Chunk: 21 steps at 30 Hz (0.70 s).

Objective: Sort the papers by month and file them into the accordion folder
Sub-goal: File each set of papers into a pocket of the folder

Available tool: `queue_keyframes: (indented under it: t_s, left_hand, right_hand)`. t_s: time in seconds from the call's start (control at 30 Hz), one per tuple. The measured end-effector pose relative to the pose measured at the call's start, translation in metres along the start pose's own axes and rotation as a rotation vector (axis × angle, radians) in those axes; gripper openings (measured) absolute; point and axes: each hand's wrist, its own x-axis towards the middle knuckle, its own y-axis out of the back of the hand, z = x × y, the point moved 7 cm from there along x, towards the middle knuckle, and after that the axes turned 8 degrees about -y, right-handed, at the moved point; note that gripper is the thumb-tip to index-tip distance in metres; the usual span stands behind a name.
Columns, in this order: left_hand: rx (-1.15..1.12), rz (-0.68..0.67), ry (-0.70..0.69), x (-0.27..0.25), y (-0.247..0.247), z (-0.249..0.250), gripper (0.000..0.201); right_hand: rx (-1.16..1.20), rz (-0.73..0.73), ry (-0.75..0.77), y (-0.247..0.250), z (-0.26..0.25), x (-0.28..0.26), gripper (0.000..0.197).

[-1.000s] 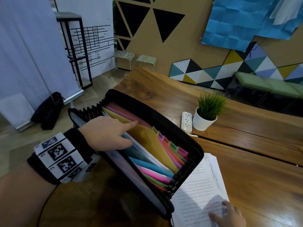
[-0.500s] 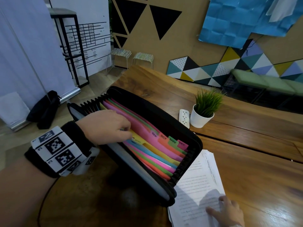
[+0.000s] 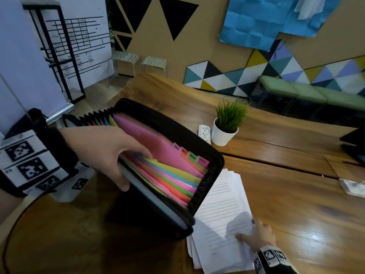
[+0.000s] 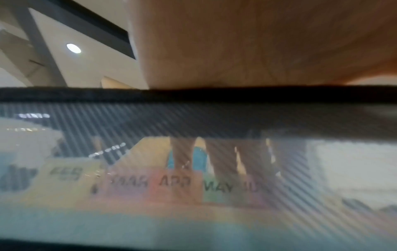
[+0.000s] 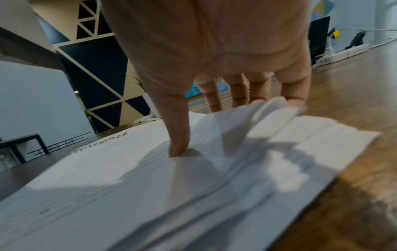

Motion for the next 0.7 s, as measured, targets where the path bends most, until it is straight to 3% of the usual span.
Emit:
queue_keyframes:
  t_s: [0.07,0.13,0.23,0.27,0.33,0.43,0.6,0.7]
  left_hand:
    - [0.125,0.041,-0.001,0.003,0.002,0.000,0.062]
    - [0.236,0.107,-0.025,0.006,0.006,0.002,0.036]
    - [0.434,0.090,0.018,0.012,0.002,0.000,0.027]
    - [0.481,0.078,0.038,0.014,-0.001,-0.001,0.027]
    - [0.500,0.078,0.084,0.017,-0.003,-0.002,0.026]
    - [0.488,0.109,0.136,0.022,-0.001,-0.004,0.025]
    - [0.484,0.171,0.124,0.030,0.004,-0.005,0.025]
    - [0.483,0.211,0.138,0.032,0.006,-0.009,0.024]
  right_hand:
    - [-0.018,-0.003,-0.020,0.003,0.001,-0.002,0.078]
    - [-0.087,0.017,-0.021,0.007,0.004,-0.004,0.055]
    - [-0.181,0.049,0.000,0.007,0.007,-0.007,0.023]
    - [-0.185,0.025,-0.002,0.003,0.008,-0.009,0.022]
    - [-0.119,-0.049,0.002,-0.006,0.007,-0.008,0.040]
    - [0.026,-0.019,0.020,0.000,-0.007,-0.007,0.061]
    - [0.013,-0.071,0.045,-0.002,-0.034,-0.005,0.033]
    - [-0.058,-0.038,0.061,-0.002,-0.042,-0.001,0.052]
